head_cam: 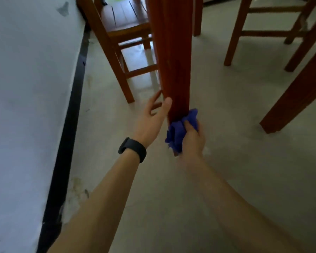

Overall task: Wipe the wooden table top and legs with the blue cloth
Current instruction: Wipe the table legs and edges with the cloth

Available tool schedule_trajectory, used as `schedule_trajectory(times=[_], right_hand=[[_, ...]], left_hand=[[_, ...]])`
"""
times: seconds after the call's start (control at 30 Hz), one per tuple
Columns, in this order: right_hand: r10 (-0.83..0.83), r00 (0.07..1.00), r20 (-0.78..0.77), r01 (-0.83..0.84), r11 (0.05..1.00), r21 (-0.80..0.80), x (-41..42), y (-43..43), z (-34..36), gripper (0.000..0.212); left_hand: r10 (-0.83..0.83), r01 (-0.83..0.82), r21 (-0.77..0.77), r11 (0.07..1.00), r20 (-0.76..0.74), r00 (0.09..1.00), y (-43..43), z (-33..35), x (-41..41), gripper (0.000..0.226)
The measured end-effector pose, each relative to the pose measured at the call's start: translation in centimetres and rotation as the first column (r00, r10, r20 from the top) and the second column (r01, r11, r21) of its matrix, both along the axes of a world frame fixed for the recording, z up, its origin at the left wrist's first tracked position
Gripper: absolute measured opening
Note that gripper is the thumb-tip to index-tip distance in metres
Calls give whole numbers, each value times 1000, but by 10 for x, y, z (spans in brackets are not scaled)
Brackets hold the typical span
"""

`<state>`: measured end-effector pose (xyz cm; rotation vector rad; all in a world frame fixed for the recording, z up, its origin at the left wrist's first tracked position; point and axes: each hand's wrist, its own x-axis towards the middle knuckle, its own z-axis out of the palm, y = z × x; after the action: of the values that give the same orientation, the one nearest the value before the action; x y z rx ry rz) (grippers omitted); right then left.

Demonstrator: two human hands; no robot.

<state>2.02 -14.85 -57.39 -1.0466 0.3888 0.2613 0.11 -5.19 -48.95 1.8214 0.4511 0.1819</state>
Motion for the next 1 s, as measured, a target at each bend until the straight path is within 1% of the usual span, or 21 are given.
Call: schedule_trajectory(times=[0.03, 0.07, 0.1, 0.13, 0.17, 0.23, 0.27, 0.37, 0.4, 0.43, 0.47, 0.53, 0.6, 0.67, 0.73, 0.8, 0.83, 0.87, 0.93, 0.97, 1.0], right_hand=[[-7, 989, 146, 16, 998, -55, -6, -2, 8, 21], [18, 966, 256, 19, 990, -142, -11, -4, 11, 30], [55, 944, 326, 13, 979, -204, -18, -6, 13, 38], [93, 926, 365, -2, 970, -242, -27, -6, 9, 42], [149, 904, 401, -37, 961, -276, -37, -6, 2, 44], [313, 853, 418, -160, 919, -361, -53, -1, -14, 38], [401, 828, 392, -242, 886, -396, -57, 4, -23, 35], [648, 719, 252, -444, 707, -550, -55, 6, -44, 36], [694, 690, 207, -463, 642, -611, -50, 4, -48, 40], [698, 692, 182, -433, 604, -669, -44, 0, -49, 42], [654, 734, 184, -362, 605, -709, -38, -3, -46, 42], [465, 849, 251, -174, 694, -699, -23, -10, -31, 43], [310, 892, 330, -29, 766, -642, -8, -14, -7, 47], [276, 857, 435, 54, 792, -608, 5, -13, 17, 49], [276, 814, 511, 72, 825, -560, 17, -10, 38, 51], [278, 788, 550, 85, 835, -544, 29, -10, 51, 46], [272, 787, 553, 96, 832, -546, 34, -10, 55, 42], [271, 790, 550, 106, 823, -558, 38, -10, 56, 37], [287, 785, 549, 111, 807, -580, 39, -11, 56, 26], [295, 782, 549, 112, 801, -589, 38, -11, 55, 23], [303, 781, 546, 110, 794, -598, 37, -11, 53, 23]], left_hand=[[-79, 74, -42, 996, -118, 990, 3, -7, -5, 62], [-136, 109, -130, 986, -221, 966, 7, -18, -13, 65], [-171, 96, -259, 961, -286, 943, 9, -26, -22, 66], [-188, 64, -372, 926, -308, 933, 8, -34, -29, 65], [-176, 23, -438, 899, -312, 934, 4, -41, -33, 63], [-101, -47, -448, 893, -301, 948, -2, -54, -39, 53], [-56, -87, -442, 893, -301, 952, -2, -62, -42, 50], [29, -173, -426, 888, -323, 946, 16, -81, -52, 44], [73, -200, -389, 899, -316, 946, 27, -86, -53, 40], [132, -229, -325, 917, -295, 946, 38, -90, -51, 34], [197, -263, -260, 929, -254, 947, 47, -89, -47, 28], [295, -315, -167, 934, -133, 946, 60, -77, -34, 24], [361, -355, -152, 923, 15, 932, 64, -56, -13, 30], [375, -334, -220, 917, 188, 908, 54, -25, 10, 34], [348, -247, -303, 920, 348, 871, 28, -2, 26, 34], [314, -178, -308, 935, 479, 820, -10, -3, 35, 32], [315, -182, -294, 938, 512, 799, -26, -10, 37, 35], [323, -202, -277, 940, 518, 792, -39, -18, 36, 41], [308, -224, -229, 947, 459, 833, -42, -44, 29, 45], [277, -218, -192, 957, 385, 880, -35, -64, 26, 43], [230, -190, -171, 967, 255, 939, -24, -85, 20, 42]])
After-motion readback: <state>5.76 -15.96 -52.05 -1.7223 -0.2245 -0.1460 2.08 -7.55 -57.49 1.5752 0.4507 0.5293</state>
